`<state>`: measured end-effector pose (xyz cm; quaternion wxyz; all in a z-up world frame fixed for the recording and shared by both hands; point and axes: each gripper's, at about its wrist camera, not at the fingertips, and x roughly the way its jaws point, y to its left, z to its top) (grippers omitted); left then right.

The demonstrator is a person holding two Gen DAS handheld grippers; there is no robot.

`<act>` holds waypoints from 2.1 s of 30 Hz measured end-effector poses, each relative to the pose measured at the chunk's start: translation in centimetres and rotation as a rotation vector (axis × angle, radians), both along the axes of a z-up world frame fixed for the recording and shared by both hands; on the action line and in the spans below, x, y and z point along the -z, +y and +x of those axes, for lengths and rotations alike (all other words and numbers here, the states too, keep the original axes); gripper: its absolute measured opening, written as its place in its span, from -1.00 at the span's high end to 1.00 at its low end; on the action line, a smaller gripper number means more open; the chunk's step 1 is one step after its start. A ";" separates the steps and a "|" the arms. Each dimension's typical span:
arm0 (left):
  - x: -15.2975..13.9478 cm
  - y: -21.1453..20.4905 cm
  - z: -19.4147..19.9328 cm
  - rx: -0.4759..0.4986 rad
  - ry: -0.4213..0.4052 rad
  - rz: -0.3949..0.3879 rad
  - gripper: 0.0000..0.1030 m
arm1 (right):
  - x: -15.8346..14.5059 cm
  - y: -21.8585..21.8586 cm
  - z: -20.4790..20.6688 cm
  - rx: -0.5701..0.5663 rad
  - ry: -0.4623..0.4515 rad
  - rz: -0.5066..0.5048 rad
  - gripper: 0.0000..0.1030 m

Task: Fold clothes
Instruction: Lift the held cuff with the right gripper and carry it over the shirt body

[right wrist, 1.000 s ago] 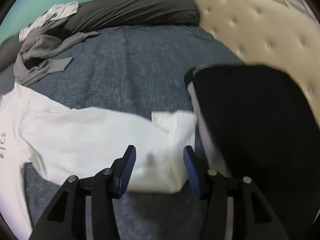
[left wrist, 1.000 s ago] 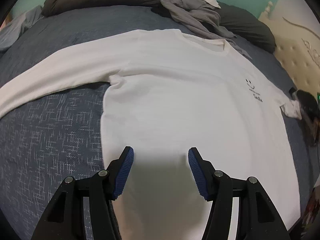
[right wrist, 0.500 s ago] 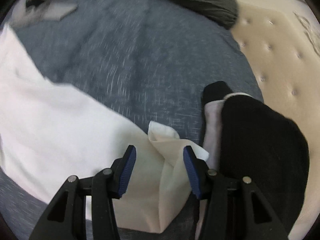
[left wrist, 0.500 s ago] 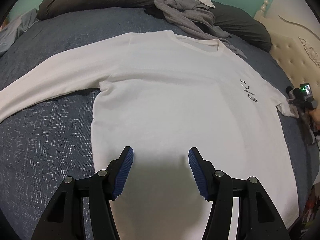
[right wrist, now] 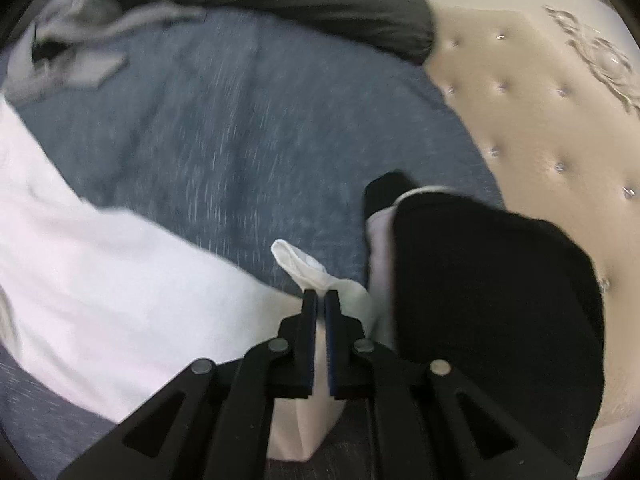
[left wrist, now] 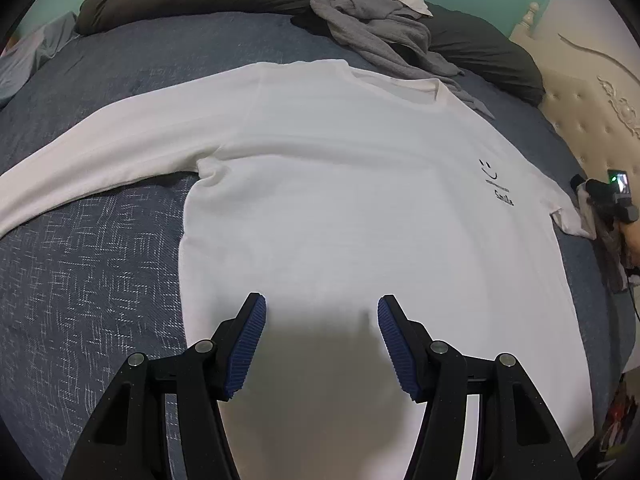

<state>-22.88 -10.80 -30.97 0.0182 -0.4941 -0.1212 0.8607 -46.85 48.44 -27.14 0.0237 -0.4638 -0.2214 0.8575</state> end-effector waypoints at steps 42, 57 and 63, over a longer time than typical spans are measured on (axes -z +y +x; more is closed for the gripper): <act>-3.5 1.5 1.9 0.018 0.027 -0.012 -0.24 | -12.5 13.0 1.1 0.254 0.140 -0.392 0.93; -3.6 3.1 1.7 0.048 0.048 0.009 -0.28 | -17.9 11.4 5.9 0.067 0.221 -0.453 0.93; -4.6 3.3 2.3 0.054 0.067 0.022 -0.29 | -17.0 13.2 6.9 0.142 0.179 -0.509 0.93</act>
